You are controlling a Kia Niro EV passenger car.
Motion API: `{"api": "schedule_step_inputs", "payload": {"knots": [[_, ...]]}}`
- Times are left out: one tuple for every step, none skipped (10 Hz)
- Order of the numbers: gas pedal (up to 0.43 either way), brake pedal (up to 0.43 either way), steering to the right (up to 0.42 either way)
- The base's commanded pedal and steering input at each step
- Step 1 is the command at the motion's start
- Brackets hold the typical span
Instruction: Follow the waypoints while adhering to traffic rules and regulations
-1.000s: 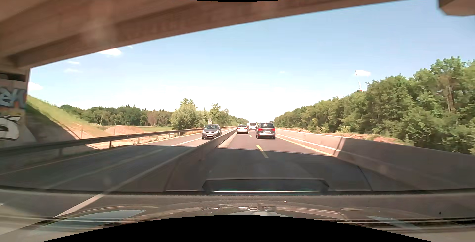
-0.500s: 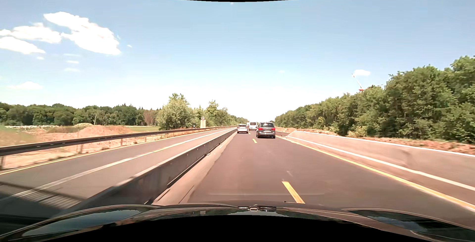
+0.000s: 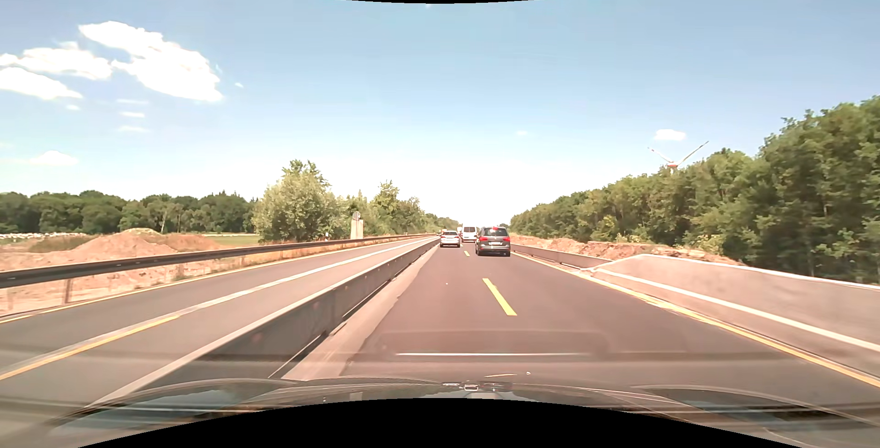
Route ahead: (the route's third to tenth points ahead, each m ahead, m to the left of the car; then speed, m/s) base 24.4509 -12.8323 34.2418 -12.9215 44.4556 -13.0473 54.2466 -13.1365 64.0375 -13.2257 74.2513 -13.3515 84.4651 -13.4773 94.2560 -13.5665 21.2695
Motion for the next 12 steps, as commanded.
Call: {"api": "schedule_step_inputs", "payload": {"knots": [[0.067,0.0,0.001],[0.067,0.0,0.002],[0.067,0.0,0.002],[0.067,0.0,0.002],[0.067,0.0,0.002],[0.067,0.0,0.002],[0.067,0.0,0.001],[0.067,0.0,0.0],[0.067,0.0,0.0],[0.067,0.0,0.0],[0.067,0.0,0.0],[0.067,0.0,0.0]]}}
